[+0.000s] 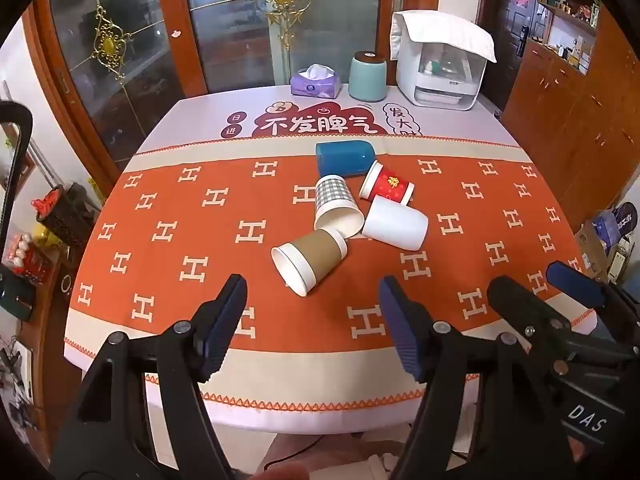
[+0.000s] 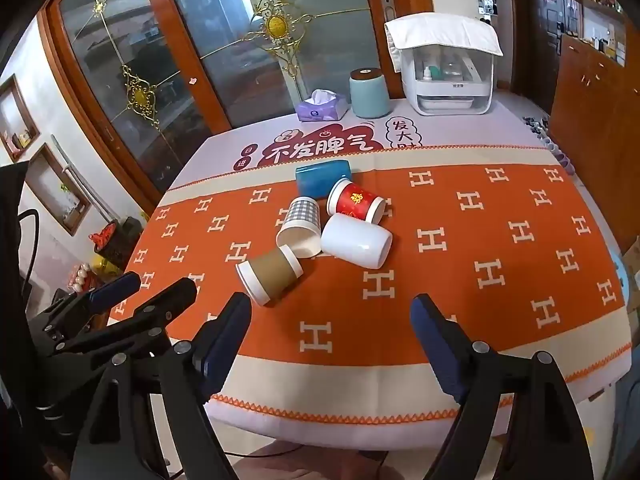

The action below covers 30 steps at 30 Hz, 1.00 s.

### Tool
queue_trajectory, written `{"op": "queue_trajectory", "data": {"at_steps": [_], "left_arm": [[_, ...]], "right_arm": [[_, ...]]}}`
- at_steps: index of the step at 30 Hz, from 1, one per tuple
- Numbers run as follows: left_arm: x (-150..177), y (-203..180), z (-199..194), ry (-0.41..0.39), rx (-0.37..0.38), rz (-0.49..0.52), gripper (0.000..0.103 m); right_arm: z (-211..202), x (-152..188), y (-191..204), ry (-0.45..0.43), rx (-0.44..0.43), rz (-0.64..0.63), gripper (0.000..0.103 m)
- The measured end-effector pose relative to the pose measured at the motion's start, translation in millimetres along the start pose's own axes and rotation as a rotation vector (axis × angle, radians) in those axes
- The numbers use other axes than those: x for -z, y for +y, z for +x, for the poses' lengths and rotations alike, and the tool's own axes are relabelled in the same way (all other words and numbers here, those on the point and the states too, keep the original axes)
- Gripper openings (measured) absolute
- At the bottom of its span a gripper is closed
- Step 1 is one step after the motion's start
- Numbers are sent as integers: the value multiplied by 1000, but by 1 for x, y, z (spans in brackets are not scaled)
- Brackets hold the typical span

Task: Flip cup upside down

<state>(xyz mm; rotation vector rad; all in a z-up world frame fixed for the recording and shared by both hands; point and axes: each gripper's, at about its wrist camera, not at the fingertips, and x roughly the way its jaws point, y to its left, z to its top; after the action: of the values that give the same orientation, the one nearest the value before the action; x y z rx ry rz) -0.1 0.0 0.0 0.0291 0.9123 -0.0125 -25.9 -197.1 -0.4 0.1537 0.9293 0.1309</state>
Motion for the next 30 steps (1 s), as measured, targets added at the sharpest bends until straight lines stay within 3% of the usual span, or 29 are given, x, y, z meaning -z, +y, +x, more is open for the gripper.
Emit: {"op": "queue_trajectory", "data": {"at_steps": [30], "left_arm": [[12,-1,-6,38,12,-21,62]], "right_arm": [[-8,18,-3,5,-15,13,83]]}}
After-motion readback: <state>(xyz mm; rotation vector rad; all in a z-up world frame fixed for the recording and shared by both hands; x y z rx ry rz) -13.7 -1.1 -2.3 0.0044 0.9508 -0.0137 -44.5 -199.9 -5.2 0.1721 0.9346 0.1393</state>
